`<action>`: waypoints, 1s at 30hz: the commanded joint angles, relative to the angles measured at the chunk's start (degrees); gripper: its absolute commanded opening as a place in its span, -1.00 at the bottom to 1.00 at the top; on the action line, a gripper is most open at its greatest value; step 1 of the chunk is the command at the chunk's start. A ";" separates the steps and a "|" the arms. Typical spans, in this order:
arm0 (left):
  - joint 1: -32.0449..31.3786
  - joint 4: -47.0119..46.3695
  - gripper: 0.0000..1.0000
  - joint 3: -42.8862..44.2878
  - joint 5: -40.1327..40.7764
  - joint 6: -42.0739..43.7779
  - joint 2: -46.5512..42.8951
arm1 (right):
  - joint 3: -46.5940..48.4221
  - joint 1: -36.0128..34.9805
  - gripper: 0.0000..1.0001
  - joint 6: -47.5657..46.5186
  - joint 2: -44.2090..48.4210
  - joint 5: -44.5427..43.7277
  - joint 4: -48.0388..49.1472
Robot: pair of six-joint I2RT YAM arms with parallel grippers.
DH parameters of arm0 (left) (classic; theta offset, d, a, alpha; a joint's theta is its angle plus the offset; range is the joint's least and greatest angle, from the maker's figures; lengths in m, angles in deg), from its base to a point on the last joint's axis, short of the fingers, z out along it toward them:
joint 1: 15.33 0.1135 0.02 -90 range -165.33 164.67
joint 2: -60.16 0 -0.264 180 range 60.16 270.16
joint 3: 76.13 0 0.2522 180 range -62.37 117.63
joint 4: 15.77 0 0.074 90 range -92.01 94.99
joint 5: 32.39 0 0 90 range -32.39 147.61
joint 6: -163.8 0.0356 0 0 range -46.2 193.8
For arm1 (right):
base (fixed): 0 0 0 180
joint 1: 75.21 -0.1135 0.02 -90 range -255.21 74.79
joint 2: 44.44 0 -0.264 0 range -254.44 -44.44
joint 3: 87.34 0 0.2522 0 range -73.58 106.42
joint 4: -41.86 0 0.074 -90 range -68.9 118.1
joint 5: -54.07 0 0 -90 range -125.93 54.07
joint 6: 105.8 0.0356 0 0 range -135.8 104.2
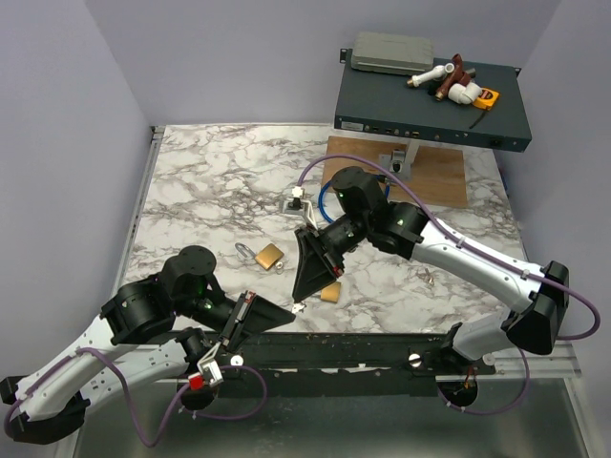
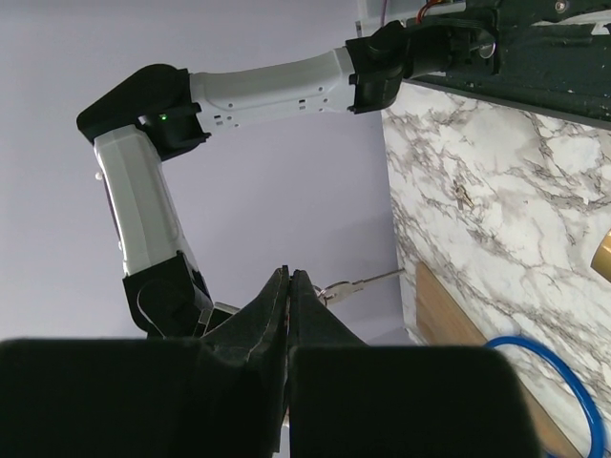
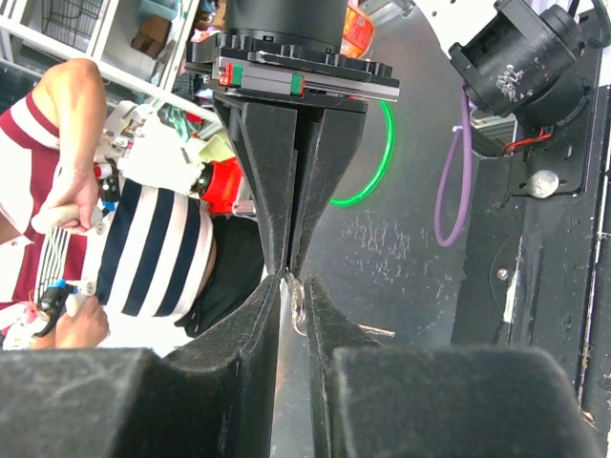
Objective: Unlock with the key
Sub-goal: Adjust the key.
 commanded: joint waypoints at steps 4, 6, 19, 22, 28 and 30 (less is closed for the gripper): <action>-0.50 -0.83 -1.00 0.77 1.09 36.99 0.81 | 3.71 -0.88 -0.57 -2.35 -2.11 1.51 -8.13; -0.53 -0.87 -1.00 0.81 1.22 37.09 0.85 | 4.55 -0.89 -0.57 -2.93 -2.55 1.42 -9.49; -1.19 -0.51 -1.00 1.14 1.32 36.99 0.54 | 5.23 -0.96 -0.67 -6.78 -2.36 -0.79 -15.57; -1.34 -0.56 -1.00 1.08 1.14 36.91 0.45 | 5.59 -1.01 -0.64 -6.94 -2.53 -0.94 -15.86; -1.51 -0.96 -1.00 0.88 1.38 35.97 -0.06 | 6.56 -1.03 -0.99 -6.99 -2.88 -1.12 -15.80; -1.54 -1.13 -1.00 0.62 2.06 35.39 -0.31 | 6.34 -0.98 -0.99 -6.49 -2.43 -1.08 -15.13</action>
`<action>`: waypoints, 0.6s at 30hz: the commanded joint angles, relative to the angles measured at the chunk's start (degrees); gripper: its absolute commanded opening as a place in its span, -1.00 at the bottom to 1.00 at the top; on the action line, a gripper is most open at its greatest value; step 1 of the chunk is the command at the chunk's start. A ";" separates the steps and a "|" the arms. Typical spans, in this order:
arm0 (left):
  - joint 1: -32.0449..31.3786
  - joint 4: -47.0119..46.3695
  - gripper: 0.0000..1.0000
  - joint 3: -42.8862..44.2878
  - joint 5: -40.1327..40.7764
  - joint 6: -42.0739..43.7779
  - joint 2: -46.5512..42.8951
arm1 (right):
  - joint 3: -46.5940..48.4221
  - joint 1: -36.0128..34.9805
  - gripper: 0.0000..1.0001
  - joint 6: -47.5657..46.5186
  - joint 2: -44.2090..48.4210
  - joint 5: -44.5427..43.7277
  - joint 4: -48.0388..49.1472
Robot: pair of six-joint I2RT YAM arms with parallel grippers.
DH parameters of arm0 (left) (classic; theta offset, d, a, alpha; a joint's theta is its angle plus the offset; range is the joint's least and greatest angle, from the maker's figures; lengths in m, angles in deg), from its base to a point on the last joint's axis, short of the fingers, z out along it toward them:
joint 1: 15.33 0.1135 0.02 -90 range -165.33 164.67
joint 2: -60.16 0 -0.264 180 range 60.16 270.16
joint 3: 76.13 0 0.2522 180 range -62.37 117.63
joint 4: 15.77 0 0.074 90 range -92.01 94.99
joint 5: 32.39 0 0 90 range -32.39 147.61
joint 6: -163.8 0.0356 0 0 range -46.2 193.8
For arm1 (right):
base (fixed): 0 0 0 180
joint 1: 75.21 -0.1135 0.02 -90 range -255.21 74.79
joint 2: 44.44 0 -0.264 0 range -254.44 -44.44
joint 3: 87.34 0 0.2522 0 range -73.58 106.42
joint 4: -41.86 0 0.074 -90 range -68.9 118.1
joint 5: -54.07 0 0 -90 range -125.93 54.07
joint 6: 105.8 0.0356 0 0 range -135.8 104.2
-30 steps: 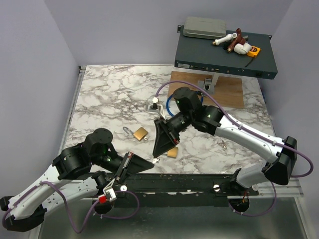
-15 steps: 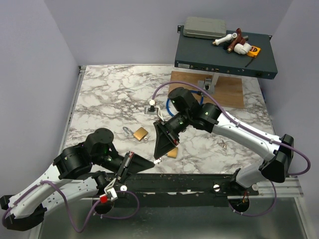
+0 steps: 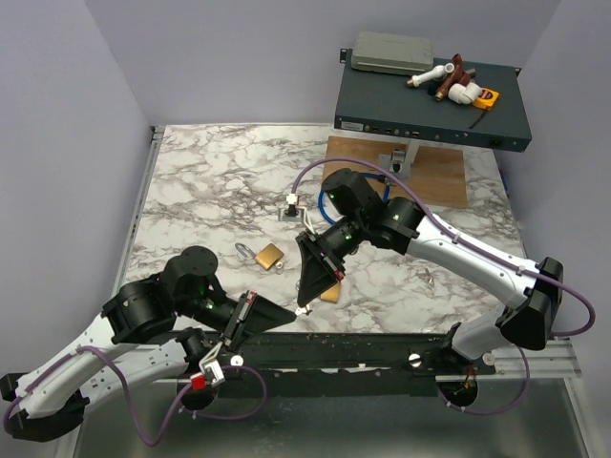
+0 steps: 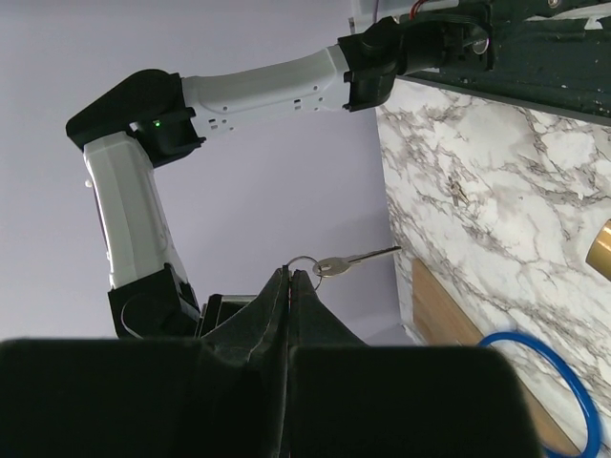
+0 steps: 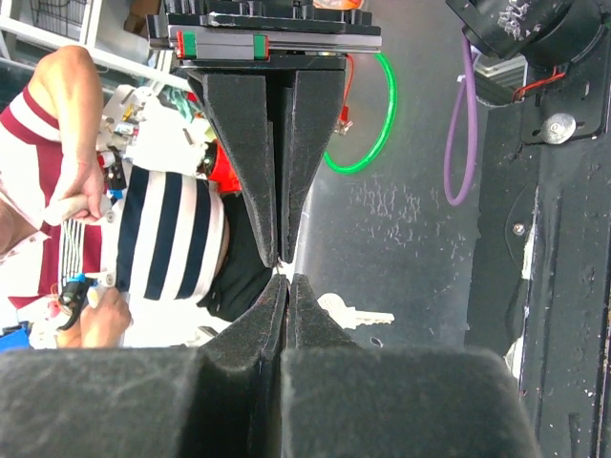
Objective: Unlock with the key
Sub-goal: Adjust the key.
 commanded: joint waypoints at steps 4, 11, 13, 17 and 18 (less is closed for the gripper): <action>-0.45 -4.64 -1.00 -0.88 1.12 31.53 -1.88 | -0.58 -0.46 -0.99 3.29 1.66 0.00 4.05; -0.42 -19.45 0.27 -7.71 5.63 11.43 -5.84 | -4.61 -0.36 -0.99 9.05 5.69 -4.57 10.74; -0.45 -21.38 0.73 -8.38 8.36 4.65 -6.91 | -5.87 -0.28 -0.99 9.38 7.00 -6.94 10.83; -0.48 -22.91 0.91 -9.12 15.45 -13.49 -9.41 | -8.76 1.02 -0.99 10.18 10.45 -10.78 11.27; -0.47 -22.55 0.94 -9.37 16.59 -17.79 -10.29 | -9.23 1.56 -0.99 10.26 11.56 -11.70 11.27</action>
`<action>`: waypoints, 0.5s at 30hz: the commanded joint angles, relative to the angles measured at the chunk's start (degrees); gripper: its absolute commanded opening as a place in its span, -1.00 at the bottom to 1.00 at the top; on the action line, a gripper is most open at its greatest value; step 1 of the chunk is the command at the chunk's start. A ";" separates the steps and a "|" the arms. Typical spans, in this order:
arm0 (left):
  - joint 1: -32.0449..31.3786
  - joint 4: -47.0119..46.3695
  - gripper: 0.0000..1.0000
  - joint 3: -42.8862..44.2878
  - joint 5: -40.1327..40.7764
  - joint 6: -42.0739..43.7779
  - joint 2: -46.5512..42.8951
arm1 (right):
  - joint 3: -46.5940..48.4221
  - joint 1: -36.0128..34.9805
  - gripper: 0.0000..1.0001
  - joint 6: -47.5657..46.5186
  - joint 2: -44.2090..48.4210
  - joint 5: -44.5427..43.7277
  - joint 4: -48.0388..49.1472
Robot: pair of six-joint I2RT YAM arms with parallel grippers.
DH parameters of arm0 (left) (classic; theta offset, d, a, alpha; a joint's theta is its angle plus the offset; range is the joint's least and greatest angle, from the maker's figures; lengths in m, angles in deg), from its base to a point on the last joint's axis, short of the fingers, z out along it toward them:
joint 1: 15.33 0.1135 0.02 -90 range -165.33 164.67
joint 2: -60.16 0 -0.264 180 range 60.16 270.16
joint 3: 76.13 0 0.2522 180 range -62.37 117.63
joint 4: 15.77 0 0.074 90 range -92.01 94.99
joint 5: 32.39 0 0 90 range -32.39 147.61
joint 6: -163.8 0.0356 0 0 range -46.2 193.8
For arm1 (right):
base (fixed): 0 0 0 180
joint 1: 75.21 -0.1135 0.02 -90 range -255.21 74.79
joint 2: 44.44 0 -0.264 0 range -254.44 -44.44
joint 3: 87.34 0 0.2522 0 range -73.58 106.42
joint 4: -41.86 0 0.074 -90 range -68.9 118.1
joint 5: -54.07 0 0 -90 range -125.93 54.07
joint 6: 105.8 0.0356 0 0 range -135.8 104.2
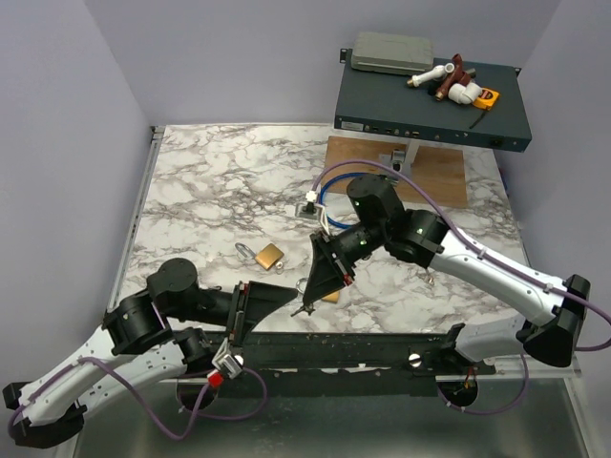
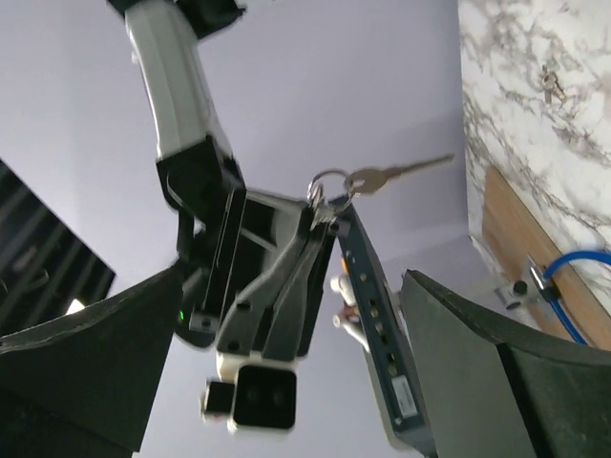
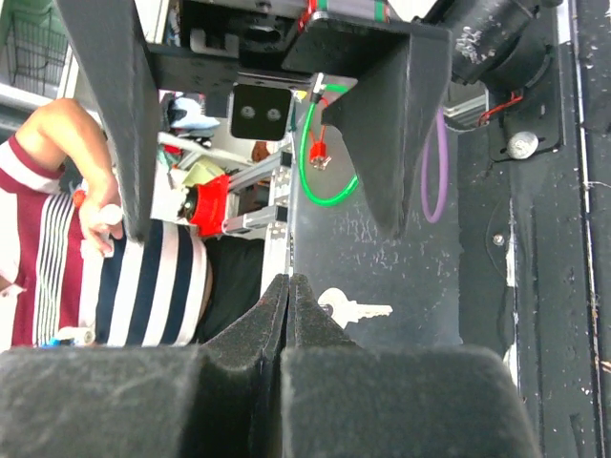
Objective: Unlock with the key
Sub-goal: Adjust the key.
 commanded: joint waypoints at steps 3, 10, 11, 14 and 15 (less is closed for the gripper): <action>-0.29 -5.11 0.97 -2.17 12.85 -32.17 -4.81 | -3.12 3.22 -0.99 2.08 6.86 -7.60 1.92; 2.48 2.60 0.97 0.13 19.03 -66.49 9.03 | -5.88 3.77 -0.99 -1.07 16.51 -22.75 -4.06; 3.65 2.72 0.97 0.24 17.33 -69.12 11.66 | -6.23 3.88 -0.99 -1.28 17.92 -24.36 -4.33; 8.63 3.19 0.97 1.59 8.78 -72.73 19.80 | -6.30 3.82 -0.99 -1.07 21.54 -28.42 -6.02; 10.81 3.16 0.97 2.17 5.50 -73.06 23.29 | -6.21 3.84 -0.99 -0.79 22.97 -29.49 -6.66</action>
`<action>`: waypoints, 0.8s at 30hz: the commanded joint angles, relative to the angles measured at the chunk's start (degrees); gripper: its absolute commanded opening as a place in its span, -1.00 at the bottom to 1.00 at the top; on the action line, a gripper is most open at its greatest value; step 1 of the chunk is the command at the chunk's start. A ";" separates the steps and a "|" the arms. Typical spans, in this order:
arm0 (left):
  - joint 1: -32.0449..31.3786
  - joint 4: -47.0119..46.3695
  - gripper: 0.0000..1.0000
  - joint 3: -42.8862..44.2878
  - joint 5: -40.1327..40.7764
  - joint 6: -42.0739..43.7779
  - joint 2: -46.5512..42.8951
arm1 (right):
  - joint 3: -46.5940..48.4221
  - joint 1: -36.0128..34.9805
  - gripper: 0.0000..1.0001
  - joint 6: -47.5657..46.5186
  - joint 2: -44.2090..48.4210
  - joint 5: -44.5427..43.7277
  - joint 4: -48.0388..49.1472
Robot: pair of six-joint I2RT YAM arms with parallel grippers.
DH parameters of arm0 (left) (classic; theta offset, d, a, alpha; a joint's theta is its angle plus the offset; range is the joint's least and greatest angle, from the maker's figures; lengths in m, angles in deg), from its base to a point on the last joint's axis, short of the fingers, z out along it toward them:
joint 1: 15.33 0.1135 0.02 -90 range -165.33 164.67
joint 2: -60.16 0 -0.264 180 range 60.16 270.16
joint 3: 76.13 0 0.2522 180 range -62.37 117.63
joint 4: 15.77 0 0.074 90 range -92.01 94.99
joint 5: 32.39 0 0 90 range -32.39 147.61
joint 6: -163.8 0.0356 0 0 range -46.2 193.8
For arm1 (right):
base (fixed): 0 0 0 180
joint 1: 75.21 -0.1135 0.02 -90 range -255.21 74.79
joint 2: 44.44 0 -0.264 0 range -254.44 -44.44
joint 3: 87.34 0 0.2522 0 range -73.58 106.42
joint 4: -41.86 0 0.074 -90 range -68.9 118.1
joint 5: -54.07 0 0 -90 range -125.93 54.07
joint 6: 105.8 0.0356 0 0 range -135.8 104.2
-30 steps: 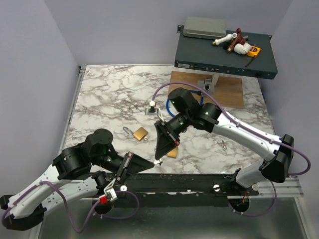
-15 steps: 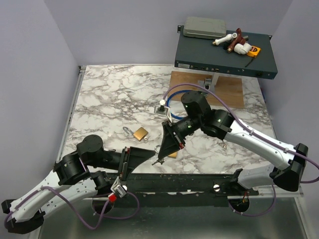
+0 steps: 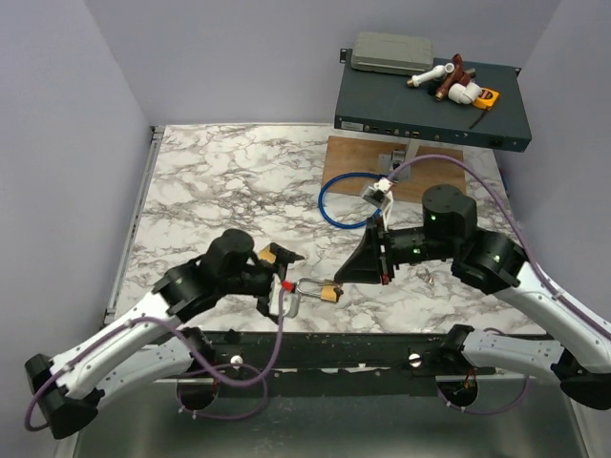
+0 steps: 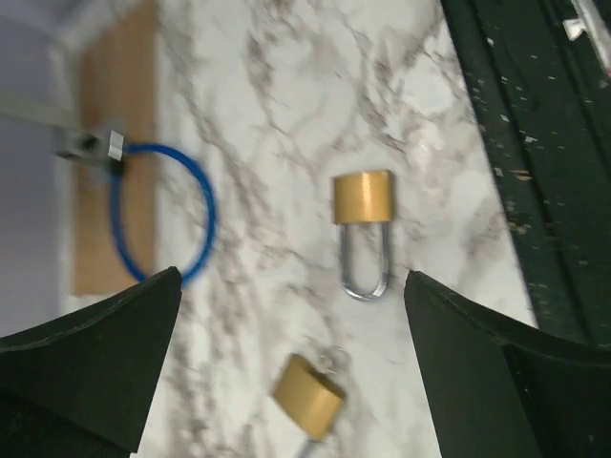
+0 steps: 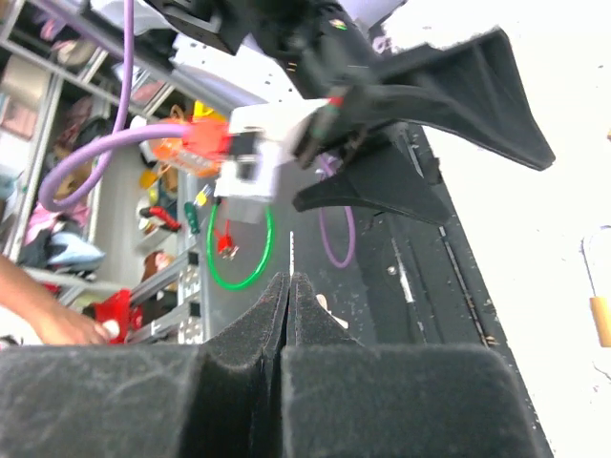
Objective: Unlock with the key
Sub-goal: Adjust the key.
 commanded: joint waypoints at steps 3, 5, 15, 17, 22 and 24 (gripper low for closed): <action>11.09 3.80 0.97 4.13 -16.04 -12.64 18.20 | -0.61 0.01 -0.99 -0.04 8.41 -11.99 -5.20; 12.61 5.98 0.97 5.74 -19.91 -9.13 23.56 | -0.70 -0.02 -0.99 0.37 10.82 -13.30 -5.89; 12.20 -0.86 0.97 8.24 -25.26 -6.35 38.92 | 1.72 -0.02 -0.99 0.82 15.45 -17.21 -8.38; 11.42 -2.74 0.97 9.83 -24.88 -8.03 42.50 | 2.64 -0.02 -0.99 0.83 15.97 -18.65 -8.74; 10.26 -6.22 0.96 10.51 -27.20 -12.39 48.50 | 6.61 -0.07 -0.99 0.56 16.71 -22.36 -11.68; 10.24 -13.86 0.97 7.29 -26.79 -15.31 48.21 | 8.21 -0.04 -0.99 -0.01 16.42 -23.24 -12.88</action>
